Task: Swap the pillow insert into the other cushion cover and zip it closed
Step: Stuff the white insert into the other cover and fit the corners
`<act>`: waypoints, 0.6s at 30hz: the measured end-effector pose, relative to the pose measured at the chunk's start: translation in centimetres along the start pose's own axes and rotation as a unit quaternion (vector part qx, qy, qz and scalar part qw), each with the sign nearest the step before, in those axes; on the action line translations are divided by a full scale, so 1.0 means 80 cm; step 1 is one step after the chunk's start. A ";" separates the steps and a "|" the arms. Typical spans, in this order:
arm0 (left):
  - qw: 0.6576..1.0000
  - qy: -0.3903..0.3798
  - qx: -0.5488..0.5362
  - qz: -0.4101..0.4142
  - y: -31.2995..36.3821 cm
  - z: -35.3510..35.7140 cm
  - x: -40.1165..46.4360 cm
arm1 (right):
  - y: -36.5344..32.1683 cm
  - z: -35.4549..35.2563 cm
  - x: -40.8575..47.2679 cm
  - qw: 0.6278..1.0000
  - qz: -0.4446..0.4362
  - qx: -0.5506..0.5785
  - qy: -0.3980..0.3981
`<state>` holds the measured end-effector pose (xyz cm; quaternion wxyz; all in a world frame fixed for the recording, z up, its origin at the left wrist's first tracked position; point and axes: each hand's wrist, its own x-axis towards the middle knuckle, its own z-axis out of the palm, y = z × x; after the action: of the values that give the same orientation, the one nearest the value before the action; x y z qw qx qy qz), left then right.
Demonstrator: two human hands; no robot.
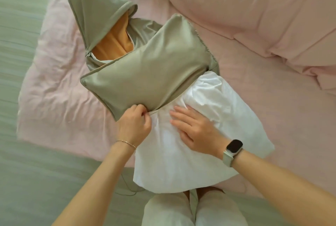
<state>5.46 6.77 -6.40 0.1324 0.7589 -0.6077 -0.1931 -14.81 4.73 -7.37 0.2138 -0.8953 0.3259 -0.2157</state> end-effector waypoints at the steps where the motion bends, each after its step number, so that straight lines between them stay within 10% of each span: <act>1: 0.999 0.030 0.004 0.014 0.011 -0.002 0.002 | 0.006 -0.014 -0.002 0.998 0.024 -0.002 0.051; 5: 0.974 0.156 -0.002 0.166 0.069 -0.001 0.025 | 0.058 -0.048 0.002 0.947 0.294 -0.041 0.125; 9: 0.964 0.100 0.056 0.242 0.118 0.026 0.082 | 0.105 -0.068 0.012 0.816 0.549 0.177 -0.035; 18: 0.985 0.011 0.056 0.164 0.133 0.030 0.108 | 0.099 -0.078 -0.011 0.876 0.458 0.142 0.049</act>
<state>-3.29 -3.92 -5.05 0.1260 0.6570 -0.7326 -0.1258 -22.58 -1.73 -6.64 0.3974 -0.5944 0.6753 -0.1811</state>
